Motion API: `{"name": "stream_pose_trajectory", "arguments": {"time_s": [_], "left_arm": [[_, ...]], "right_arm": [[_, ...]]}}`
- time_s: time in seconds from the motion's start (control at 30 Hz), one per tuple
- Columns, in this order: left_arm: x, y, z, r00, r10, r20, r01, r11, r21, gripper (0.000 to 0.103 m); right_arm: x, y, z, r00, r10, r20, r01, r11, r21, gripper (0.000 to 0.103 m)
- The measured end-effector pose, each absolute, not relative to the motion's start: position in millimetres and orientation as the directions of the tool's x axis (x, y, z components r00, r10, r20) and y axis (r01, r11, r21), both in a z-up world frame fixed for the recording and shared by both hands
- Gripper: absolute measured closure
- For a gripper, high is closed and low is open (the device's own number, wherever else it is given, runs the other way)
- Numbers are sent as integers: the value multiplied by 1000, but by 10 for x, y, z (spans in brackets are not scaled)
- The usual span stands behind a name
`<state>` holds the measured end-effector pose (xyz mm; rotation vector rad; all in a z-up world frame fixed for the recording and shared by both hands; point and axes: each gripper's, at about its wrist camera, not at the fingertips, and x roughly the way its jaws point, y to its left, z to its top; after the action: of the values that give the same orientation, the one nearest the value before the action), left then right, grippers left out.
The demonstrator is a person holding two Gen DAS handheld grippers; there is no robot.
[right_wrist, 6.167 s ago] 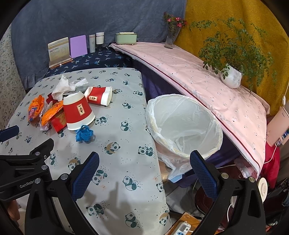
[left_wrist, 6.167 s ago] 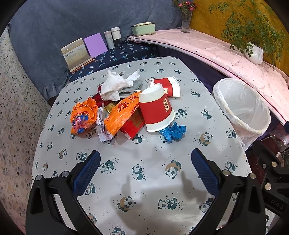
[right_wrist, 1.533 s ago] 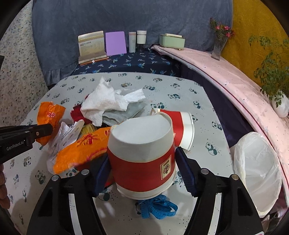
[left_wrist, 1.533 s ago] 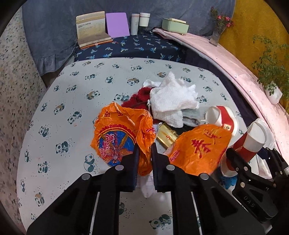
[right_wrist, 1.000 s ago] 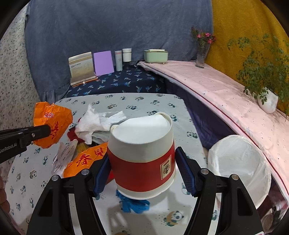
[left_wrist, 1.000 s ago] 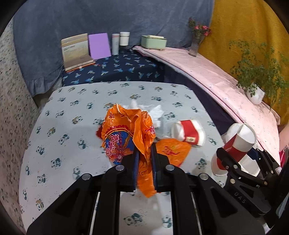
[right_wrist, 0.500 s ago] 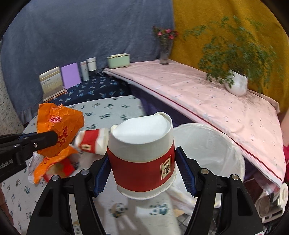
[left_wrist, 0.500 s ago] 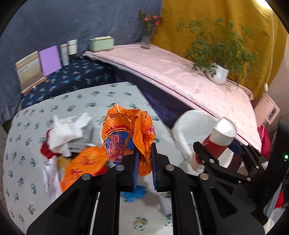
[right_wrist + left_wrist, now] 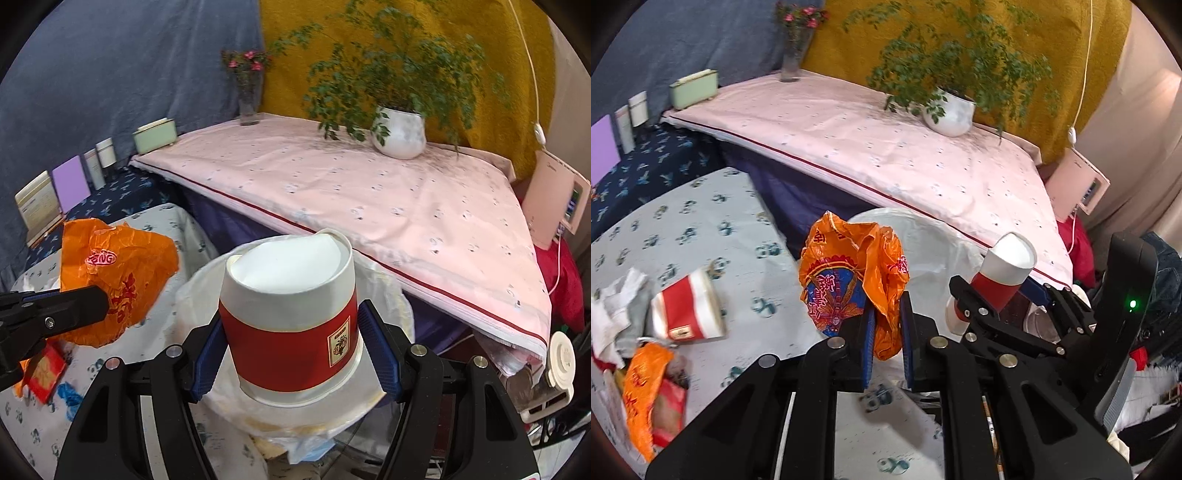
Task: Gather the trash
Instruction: 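Carry the cup and orange bag with both grippers over the white trash bin, then open both grippers to drop the cup and bag into the bin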
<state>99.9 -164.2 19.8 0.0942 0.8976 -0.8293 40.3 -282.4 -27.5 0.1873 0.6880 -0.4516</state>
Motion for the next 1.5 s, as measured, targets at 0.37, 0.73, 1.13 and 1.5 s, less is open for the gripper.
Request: {"name": "stream_pose_trajectory", "arguments": {"time_s": [0.37, 0.73, 1.13, 1.5], "left_arm": [[1155, -2016, 11, 291, -624, -726, 696, 658, -287, 56], [1281, -1766, 32, 387, -579, -718, 623, 738, -259, 31], [1304, -1402, 73, 454, -542, -707, 546, 796, -259, 27], [1284, -958, 121, 522, -492, -697, 476, 846, -240, 26]], "right_arm": [[394, -3133, -415, 642, -366, -674, 518, 855, 30, 37], [539, -3100, -444, 649, -343, -679, 503, 863, 44, 36], [606, -2965, -333, 667, -342, -662, 480, 877, 31, 29], [612, -2685, -189, 694, -316, -647, 436, 899, 29, 29]]}}
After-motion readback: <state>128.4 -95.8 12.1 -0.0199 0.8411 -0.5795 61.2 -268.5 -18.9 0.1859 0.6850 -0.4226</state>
